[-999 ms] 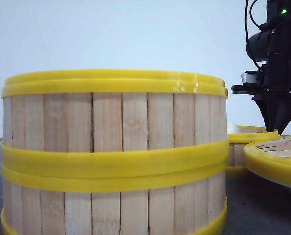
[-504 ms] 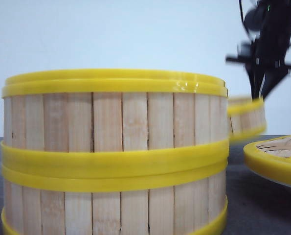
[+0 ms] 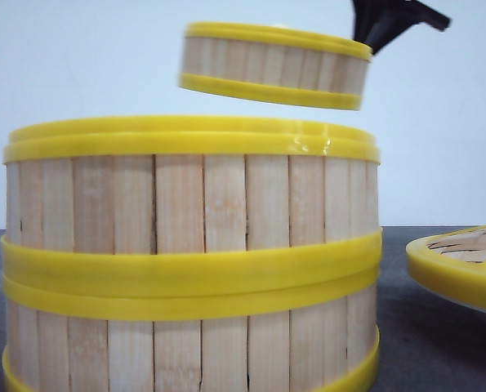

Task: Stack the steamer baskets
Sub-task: 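Lift the basket with the right gripper and place it atop the stack, then open the right gripper and move it toward the woven bamboo lid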

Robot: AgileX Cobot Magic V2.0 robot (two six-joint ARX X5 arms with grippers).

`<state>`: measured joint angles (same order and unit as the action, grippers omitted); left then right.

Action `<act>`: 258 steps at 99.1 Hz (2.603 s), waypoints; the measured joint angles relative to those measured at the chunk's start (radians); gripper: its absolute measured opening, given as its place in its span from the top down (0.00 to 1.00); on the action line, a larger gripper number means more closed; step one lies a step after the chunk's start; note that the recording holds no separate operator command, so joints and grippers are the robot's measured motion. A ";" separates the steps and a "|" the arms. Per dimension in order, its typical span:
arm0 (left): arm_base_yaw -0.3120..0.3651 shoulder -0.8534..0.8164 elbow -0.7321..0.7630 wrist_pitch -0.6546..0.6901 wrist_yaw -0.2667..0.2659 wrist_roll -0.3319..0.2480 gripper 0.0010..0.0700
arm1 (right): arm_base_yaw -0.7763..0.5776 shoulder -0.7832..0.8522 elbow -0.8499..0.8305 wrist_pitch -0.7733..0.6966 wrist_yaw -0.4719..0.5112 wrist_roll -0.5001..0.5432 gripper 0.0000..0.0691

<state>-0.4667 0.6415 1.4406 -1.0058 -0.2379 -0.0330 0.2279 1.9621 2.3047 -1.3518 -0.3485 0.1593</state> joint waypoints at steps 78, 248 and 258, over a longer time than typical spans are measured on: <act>0.000 0.000 0.000 -0.035 0.005 -0.008 0.04 | 0.317 -0.290 -0.513 -0.001 0.161 -0.007 0.96; 0.000 0.000 0.000 -0.022 0.009 -0.009 0.04 | 0.392 -0.304 -0.587 -0.001 0.150 -0.039 0.63; 0.000 0.000 0.000 -0.022 0.009 -0.009 0.04 | 0.383 -0.302 -0.532 -0.001 0.151 -0.058 0.62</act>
<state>-0.4667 0.6411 1.4406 -1.0279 -0.2291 -0.0418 0.6109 1.6600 1.7729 -1.3529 -0.1978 0.1009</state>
